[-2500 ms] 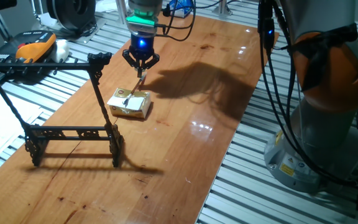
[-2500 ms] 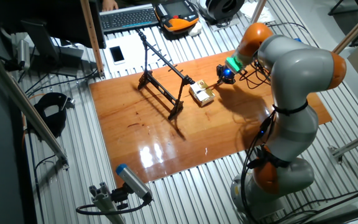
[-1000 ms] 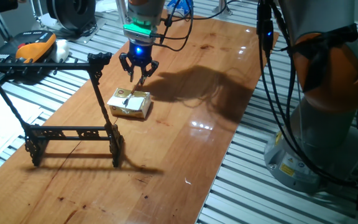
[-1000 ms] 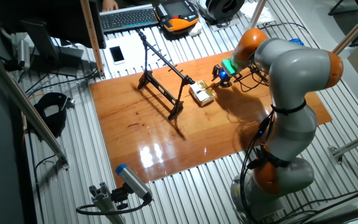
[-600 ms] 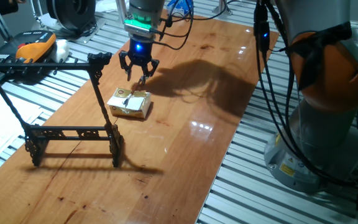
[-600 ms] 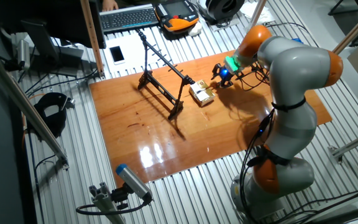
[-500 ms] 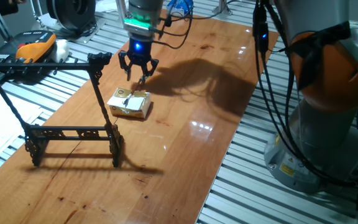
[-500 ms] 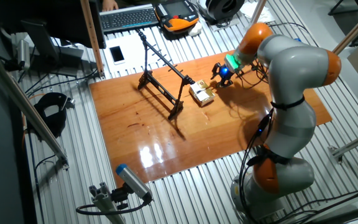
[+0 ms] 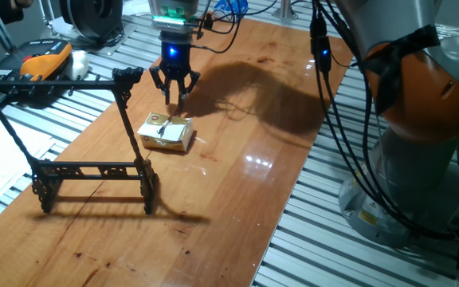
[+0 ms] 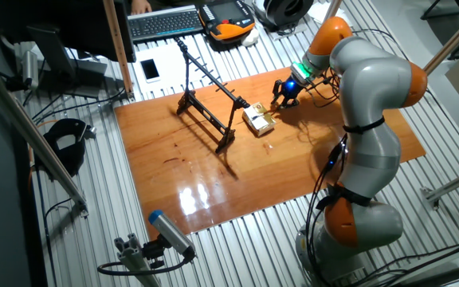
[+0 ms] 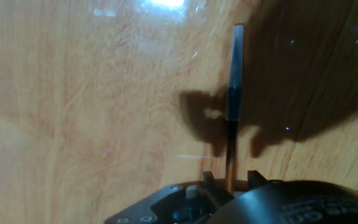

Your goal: Place the brush on the pen rack

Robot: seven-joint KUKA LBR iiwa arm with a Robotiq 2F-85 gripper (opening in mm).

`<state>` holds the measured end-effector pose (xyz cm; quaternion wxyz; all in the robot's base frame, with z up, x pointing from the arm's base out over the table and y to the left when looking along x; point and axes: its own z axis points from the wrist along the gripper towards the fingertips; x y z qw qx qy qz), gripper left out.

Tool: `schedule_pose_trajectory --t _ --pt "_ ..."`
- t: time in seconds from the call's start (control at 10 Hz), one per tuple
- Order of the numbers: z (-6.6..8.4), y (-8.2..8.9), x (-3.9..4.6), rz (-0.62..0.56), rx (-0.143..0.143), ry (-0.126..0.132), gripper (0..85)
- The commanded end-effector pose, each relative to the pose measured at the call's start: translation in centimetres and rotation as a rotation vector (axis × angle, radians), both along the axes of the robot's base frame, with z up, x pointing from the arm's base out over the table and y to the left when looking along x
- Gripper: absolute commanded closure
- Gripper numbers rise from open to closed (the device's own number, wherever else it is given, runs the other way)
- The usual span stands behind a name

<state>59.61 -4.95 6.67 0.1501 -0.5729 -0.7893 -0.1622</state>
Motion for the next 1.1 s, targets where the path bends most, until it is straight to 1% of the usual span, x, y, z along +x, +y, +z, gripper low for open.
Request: schedule_pose_trajectory --t 0.0,0.1,0.2,0.3,0.6,0.7,1.0 --pt "-0.2 0.0 -0.15 0.000 -0.001 -0.003 51.0" --pt "-0.5 0.2 -0.29 -0.005 -0.006 -0.013 51.0" --pt "-0.9 0.5 -0.42 -0.012 -0.021 -0.028 51.0" --pt "-1.1 0.5 -0.51 -0.011 -0.022 -0.035 34.0" --pt "-1.2 0.4 -0.50 -0.013 -0.021 -0.034 34.0" --pt "-1.3 0.4 -0.45 -0.019 -0.009 -0.029 34.0" --pt "-1.7 0.6 -0.31 -0.036 -0.008 -0.015 34.0"
